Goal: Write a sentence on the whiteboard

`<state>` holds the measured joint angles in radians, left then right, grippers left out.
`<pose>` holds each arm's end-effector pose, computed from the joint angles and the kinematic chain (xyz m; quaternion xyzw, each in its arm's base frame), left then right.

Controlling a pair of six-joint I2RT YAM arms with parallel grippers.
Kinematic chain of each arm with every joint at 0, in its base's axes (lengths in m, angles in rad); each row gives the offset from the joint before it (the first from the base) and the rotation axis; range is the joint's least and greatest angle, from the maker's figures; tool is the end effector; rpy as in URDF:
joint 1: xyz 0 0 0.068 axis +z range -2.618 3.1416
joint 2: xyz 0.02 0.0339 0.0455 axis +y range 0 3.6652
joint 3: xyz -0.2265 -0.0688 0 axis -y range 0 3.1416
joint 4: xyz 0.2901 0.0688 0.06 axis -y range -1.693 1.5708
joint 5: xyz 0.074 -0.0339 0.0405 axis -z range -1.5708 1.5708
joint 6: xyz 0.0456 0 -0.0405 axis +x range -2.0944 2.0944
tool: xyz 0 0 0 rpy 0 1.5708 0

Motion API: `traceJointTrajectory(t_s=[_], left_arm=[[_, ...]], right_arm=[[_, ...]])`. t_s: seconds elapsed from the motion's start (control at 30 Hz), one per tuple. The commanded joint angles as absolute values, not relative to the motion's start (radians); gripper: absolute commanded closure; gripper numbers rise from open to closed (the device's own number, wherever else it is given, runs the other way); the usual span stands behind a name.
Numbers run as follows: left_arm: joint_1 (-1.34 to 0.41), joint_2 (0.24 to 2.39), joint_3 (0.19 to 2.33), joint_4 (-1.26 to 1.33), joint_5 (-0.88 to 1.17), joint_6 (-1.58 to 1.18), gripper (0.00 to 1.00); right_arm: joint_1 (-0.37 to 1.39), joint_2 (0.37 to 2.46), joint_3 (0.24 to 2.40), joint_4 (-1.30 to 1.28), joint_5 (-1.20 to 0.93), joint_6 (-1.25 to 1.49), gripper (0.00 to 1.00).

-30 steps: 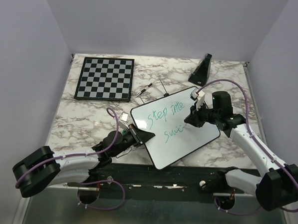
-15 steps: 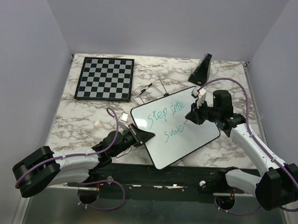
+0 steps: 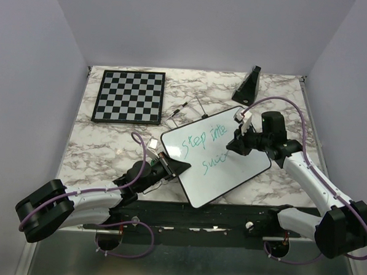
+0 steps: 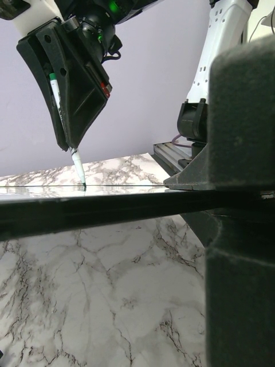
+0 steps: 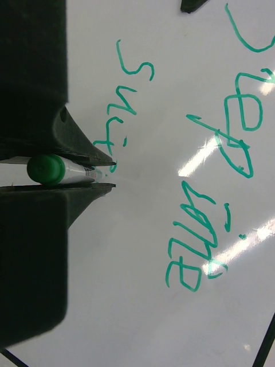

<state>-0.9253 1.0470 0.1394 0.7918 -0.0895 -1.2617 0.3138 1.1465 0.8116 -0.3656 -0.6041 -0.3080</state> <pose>0.1544 -0.1982 0.1042 -0.1542 0.7306 -0.5747 0.3349 0.2828 0.1190 0.2093 -0.3842 0.7859 0.2709 0.4017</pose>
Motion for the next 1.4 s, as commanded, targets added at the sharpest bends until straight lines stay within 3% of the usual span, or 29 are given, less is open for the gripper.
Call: traceJointTrajectory(t_s=[0.0, 0.87, 1.1, 1.37], left_arm=[[-0.927, 1.028, 0.144, 0.871, -0.126, -1.215, 1.00], [-0.927, 1.020, 0.150, 0.856, -0.121, -1.210, 1.00], [-0.927, 1.022, 0.149, 0.861, -0.121, -1.210, 1.00], [-0.927, 1.023, 0.147, 0.862, -0.123, -1.210, 1.00]], right_arm=[[0.311, 1.143, 0.799, -0.431, -0.623, -0.342, 0.99], [0.299, 1.154, 0.834, -0.449, -0.485, -0.344, 1.00], [0.298, 1.137, 0.864, -0.436, -0.661, -0.330, 0.99], [0.298, 1.161, 0.845, -0.420, -0.699, -0.324, 0.99]])
